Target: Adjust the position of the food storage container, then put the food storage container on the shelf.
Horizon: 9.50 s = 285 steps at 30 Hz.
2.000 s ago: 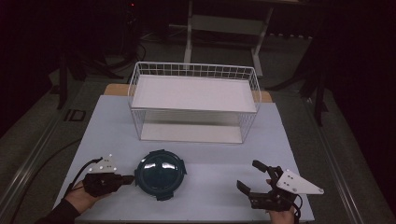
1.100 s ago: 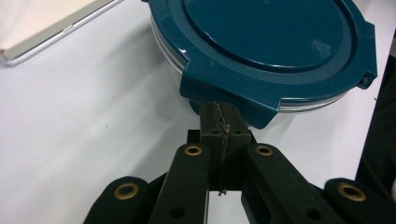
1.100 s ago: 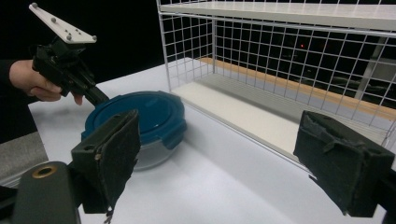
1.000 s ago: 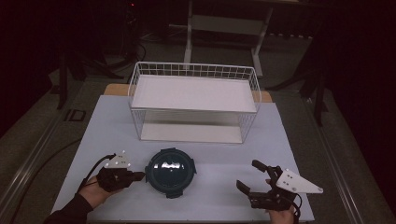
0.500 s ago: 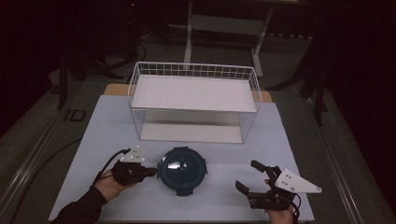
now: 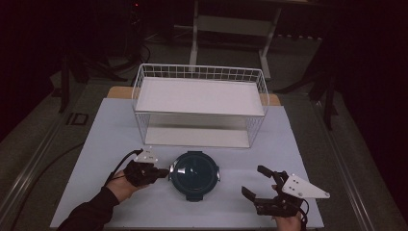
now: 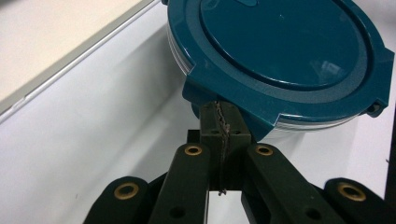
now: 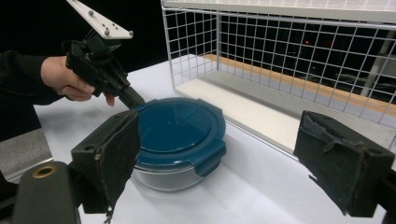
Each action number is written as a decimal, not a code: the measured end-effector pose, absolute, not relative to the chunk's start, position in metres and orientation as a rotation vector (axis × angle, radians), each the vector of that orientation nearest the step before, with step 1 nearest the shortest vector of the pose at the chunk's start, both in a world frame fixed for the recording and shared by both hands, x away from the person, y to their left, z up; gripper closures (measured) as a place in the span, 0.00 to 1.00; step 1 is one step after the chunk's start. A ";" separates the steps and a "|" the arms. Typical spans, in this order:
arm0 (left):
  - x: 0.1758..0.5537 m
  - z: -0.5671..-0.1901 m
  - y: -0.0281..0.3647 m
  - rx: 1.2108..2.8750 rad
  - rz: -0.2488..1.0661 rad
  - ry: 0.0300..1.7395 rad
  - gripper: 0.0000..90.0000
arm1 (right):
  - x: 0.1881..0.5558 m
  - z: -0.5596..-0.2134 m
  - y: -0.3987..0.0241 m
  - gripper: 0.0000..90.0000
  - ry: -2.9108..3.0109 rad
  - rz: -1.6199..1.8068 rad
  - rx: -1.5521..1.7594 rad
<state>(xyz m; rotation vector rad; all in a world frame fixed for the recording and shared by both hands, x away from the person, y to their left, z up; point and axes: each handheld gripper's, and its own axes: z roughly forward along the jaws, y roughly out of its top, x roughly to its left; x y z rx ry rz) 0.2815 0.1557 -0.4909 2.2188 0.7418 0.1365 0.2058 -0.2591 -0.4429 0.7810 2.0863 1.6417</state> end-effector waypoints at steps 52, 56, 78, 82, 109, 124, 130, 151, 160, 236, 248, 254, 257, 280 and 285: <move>0.263 -0.450 0.147 1.978 0.051 0.713 0.00 | 0.211 -0.443 -0.245 0.11 2.075 1.571 0.757; 0.262 -0.436 0.142 1.945 0.042 0.743 0.00 | 0.212 -0.438 -0.244 0.11 2.052 1.581 0.754; 0.300 -0.472 0.121 1.927 -0.154 1.031 0.03 | 0.221 -0.431 -0.234 0.11 2.074 1.549 0.766; 0.305 -0.481 0.120 1.906 -0.239 1.127 0.05 | 0.221 -0.433 -0.232 0.11 2.087 1.534 0.772; 0.325 -0.517 0.123 1.768 -0.683 1.303 0.56 | 0.221 -0.440 -0.232 0.15 2.135 1.500 0.784; 0.319 -0.511 0.122 1.807 -0.620 1.242 0.59 | 0.234 -0.449 -0.234 0.23 2.214 1.497 0.909; 0.311 -0.507 0.121 1.840 -0.550 1.173 0.59 | 0.256 -0.466 -0.240 0.29 2.315 1.525 1.136; 0.297 -0.499 0.119 1.874 -0.453 1.083 0.61 | 0.290 -0.511 -0.249 0.59 2.533 1.743 1.736; 0.291 -0.501 0.120 1.858 -0.455 1.100 0.61 | 0.287 -0.513 -0.249 0.62 2.567 1.780 1.755; 0.375 -0.492 0.140 1.776 -0.056 1.029 0.62 | 0.396 -0.495 -0.220 0.63 2.409 1.840 1.397; 0.387 -0.500 0.140 1.730 -0.043 1.058 0.61 | 0.406 -0.506 -0.216 0.62 2.364 1.804 1.407; 0.384 -0.503 0.140 1.730 0.000 1.032 0.61 | 0.404 -0.509 -0.217 0.62 2.335 1.809 1.410; 0.385 -0.504 0.140 1.724 0.004 1.027 0.61 | 0.403 -0.508 -0.216 0.62 2.334 1.799 1.423; 0.392 -0.506 0.132 1.723 0.196 1.028 0.50 | 0.401 -0.506 -0.206 0.53 2.137 1.665 1.379; 0.393 -0.505 0.130 1.716 0.207 1.053 0.50 | 0.403 -0.506 -0.206 0.53 2.122 1.662 1.381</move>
